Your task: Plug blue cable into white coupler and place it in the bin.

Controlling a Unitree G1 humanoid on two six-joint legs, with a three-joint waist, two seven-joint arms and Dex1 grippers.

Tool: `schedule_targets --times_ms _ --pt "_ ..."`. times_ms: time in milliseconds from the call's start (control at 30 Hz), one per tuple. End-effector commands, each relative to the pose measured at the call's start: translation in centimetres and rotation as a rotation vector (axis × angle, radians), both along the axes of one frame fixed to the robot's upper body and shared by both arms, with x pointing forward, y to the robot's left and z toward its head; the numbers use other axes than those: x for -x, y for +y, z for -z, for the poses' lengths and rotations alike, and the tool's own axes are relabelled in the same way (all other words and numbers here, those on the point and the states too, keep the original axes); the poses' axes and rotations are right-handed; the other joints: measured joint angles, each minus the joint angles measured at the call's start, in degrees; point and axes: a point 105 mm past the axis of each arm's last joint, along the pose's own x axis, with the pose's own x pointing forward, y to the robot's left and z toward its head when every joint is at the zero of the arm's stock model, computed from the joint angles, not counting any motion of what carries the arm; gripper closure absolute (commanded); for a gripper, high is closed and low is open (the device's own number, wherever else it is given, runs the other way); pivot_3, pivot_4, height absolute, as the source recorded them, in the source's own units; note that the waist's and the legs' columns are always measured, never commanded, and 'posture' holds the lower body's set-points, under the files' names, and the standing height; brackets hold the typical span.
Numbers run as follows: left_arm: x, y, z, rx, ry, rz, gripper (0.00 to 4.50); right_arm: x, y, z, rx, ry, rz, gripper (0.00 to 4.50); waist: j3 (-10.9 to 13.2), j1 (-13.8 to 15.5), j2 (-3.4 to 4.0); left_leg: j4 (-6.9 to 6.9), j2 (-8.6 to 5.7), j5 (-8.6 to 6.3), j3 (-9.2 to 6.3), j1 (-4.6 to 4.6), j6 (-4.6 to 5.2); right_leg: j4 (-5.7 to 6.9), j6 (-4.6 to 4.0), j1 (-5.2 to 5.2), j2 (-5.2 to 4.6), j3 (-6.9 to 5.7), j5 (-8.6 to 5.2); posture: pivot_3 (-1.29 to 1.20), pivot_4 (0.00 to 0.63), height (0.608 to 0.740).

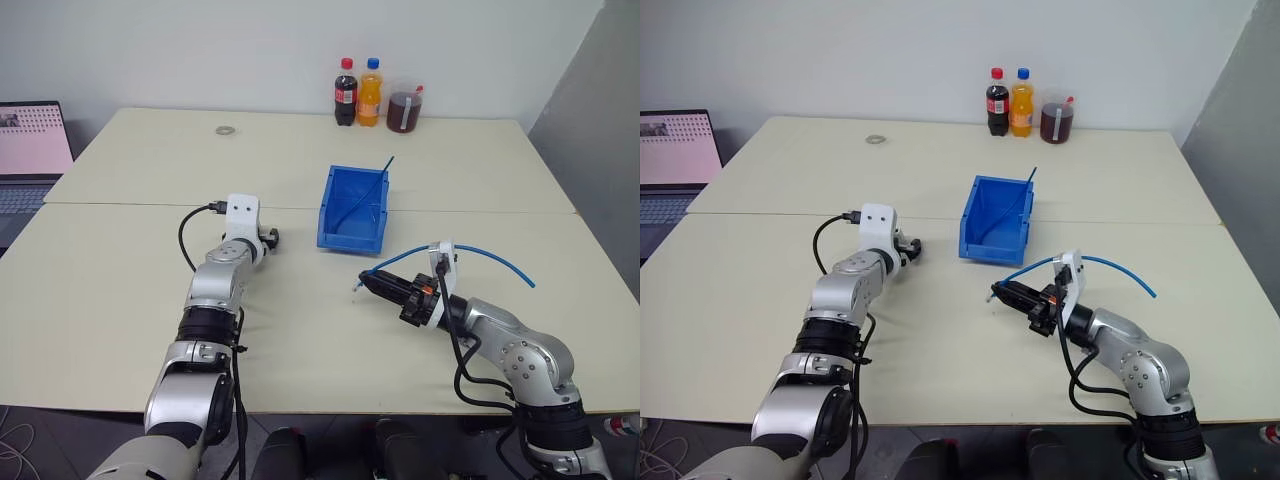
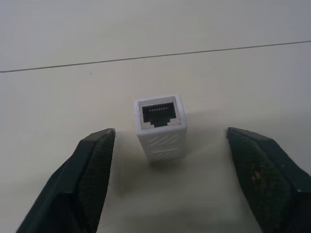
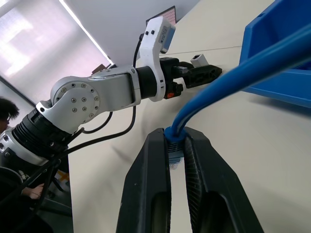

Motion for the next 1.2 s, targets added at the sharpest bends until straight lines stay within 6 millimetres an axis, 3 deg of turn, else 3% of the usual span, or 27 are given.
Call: schedule_targets --times_ms 33,400,667,800,933,1067,1200 --pt "-0.5 0.7 -1.1 -0.004 -0.047 -0.041 1.57 0.3 -0.2 -1.4 -0.025 -0.056 0.002 4.39 0.0 0.0 0.00 0.00 0.00 0.00 0.00 0.00 0.00 0.00 0.00 0.00 0.00 0.00 0.00 0.00 0.150 0.740" --pt "-0.5 1.4 -0.6 -0.038 -0.056 -0.059 3.72 0.2 -0.3 -1.4 -0.023 -0.060 0.012 4.39 0.0 0.0 0.00 0.00 0.00 0.00 0.01 0.00 0.00 0.00 0.00 0.00 0.00 0.00 0.00 0.00 0.150 0.740" --pt "1.0 2.2 -0.9 -0.027 -0.100 0.068 3.72 0.4 -0.5 -1.5 -0.007 -0.073 0.016 4.39 0.0 -0.2 0.00 -0.02 0.05 0.00 0.02 0.02 -0.01 0.01 -0.01 -0.01 0.00 0.03 0.01 0.00 0.150 0.740" --pt "3.5 0.1 -1.4 -0.019 -0.110 0.337 3.72 1.3 -0.5 -1.3 0.048 -0.107 -0.012 4.39 0.0 -0.1 0.01 -0.04 0.10 0.00 0.00 0.03 -0.02 0.02 -0.02 -0.02 -0.01 0.01 0.01 0.00 0.150 0.740" --pt "7.6 -2.9 -1.3 -0.029 -0.039 0.700 3.72 2.5 -0.4 -1.0 0.121 -0.158 -0.052 4.39 0.0 0.0 0.01 -0.03 0.13 0.00 0.00 0.00 -0.03 0.02 -0.01 -0.04 -0.08 0.02 0.00 0.00 0.150 0.740" --pt "10.7 -4.6 -0.9 -0.121 0.046 0.996 3.72 3.3 -0.2 -0.6 0.190 -0.204 -0.086 4.39 0.0 0.1 0.01 -0.02 0.09 0.00 0.04 0.01 -0.02 0.00 0.00 -0.01 -0.09 -0.01 -0.01 0.00 0.150 0.740" --pt "11.5 -5.4 -0.4 -0.223 0.105 1.161 3.72 3.6 0.1 -0.1 0.243 -0.245 -0.102 4.39 0.0 0.0 0.01 -0.02 0.04 0.00 0.08 0.07 -0.01 0.00 -0.01 0.00 -0.01 0.02 -0.02 0.00 0.150 0.740"
